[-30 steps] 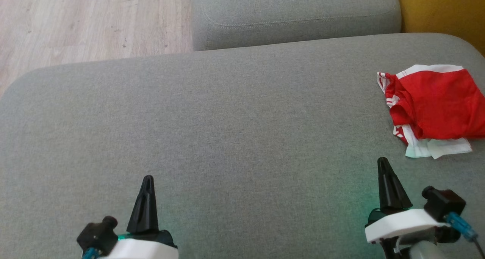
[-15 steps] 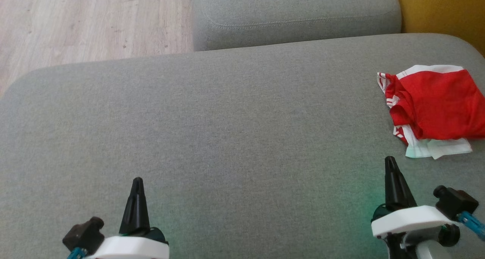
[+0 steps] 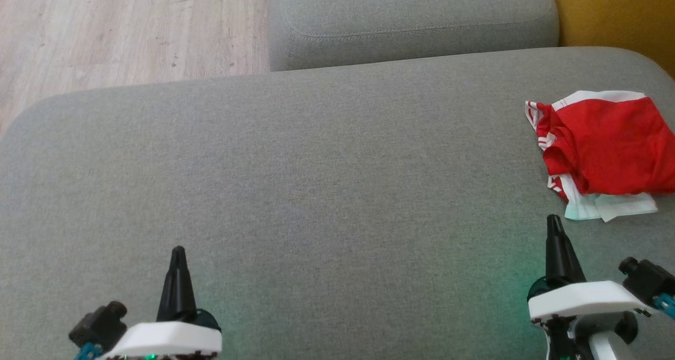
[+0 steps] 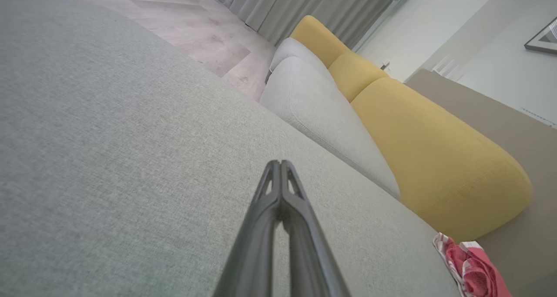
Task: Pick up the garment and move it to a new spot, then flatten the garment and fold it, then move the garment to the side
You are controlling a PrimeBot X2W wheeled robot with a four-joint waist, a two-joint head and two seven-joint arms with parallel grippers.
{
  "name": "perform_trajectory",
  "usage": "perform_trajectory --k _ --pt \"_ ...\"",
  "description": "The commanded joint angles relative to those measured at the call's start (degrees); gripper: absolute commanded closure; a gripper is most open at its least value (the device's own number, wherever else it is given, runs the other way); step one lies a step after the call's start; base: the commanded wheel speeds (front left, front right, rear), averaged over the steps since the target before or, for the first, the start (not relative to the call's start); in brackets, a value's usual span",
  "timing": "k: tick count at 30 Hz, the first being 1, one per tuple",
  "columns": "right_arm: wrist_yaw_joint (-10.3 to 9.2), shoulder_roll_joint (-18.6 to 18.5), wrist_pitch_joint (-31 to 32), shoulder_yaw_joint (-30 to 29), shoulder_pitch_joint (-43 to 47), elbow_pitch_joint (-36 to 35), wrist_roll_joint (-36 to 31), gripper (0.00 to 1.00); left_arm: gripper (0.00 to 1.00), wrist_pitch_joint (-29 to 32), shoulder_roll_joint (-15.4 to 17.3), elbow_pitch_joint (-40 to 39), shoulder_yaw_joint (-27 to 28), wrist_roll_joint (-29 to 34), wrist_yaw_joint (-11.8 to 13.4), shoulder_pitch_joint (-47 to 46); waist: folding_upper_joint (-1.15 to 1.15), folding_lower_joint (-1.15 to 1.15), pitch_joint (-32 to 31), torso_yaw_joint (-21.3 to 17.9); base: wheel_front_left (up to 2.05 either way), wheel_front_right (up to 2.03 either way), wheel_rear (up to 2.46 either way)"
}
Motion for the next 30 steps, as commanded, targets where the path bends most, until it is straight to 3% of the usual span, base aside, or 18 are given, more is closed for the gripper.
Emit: perform_trajectory --k 1,30 --pt "0.15 -0.8 0.5 -0.1 -2.7 -2.1 1.7 1.0 1.0 0.3 0.6 -1.6 1.2 -1.5 -0.4 -3.2 0.0 0.0 0.0 0.0 0.0 0.0 0.0" --pt "0.25 -0.9 5.1 -2.1 -3.6 -2.9 20.4 1.0 1.0 5.0 0.8 -1.2 5.1 -18.2 -0.9 -4.9 0.0 0.0 -0.1 0.1 0.0 0.0 0.0"
